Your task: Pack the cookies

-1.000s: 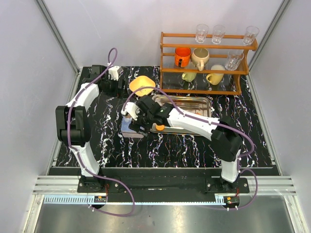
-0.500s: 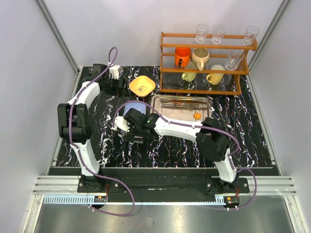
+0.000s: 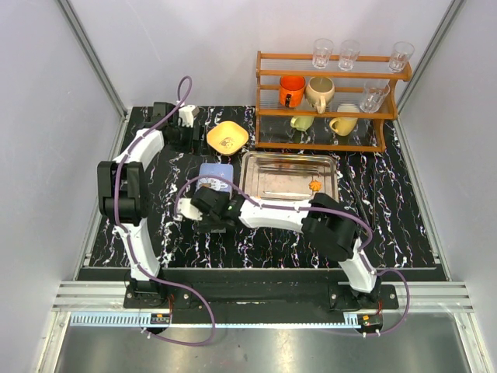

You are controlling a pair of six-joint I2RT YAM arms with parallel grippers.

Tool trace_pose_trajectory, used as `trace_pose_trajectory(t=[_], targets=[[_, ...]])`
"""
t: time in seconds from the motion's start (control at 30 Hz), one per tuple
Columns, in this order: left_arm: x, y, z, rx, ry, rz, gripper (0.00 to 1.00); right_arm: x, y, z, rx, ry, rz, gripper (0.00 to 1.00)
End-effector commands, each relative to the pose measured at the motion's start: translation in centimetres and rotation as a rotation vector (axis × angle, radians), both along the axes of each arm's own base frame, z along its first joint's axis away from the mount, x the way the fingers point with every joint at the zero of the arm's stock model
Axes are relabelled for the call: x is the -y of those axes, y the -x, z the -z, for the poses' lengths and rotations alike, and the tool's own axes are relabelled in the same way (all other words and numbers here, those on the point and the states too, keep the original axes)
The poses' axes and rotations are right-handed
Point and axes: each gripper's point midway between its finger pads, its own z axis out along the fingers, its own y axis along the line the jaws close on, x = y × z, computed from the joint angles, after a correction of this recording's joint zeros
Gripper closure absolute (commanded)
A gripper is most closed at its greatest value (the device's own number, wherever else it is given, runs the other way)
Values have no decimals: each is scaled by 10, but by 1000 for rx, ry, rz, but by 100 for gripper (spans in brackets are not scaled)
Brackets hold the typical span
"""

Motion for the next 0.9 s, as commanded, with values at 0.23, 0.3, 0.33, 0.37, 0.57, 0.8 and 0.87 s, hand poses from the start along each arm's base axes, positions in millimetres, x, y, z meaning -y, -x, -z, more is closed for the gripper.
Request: trace_pose_trajectory(t=[0.23,0.3,0.33,0.37,0.57,0.8,0.87], targets=[[13,-14,-11,38,14,9,1,-5,11,20,146,48,-25,24],[14,-13,-10,35,14,12,1,-5,14,22,143,50,-25,27],[14,-13,-10,35,14,12,1,-6,17,23,144,49,-29,28],[15,-13,-10,34,15,12,1,-5,17,24,145,49,-30,30],[18,-10,-8,27,15,17,1,-5,23,33,154,69,-33,39],[18,-8,-7,25,11,17,1,-4,32,41,153,89,-39,47],[18,-7,-7,22,13,16,1,-3,32,43,158,96,-40,49]])
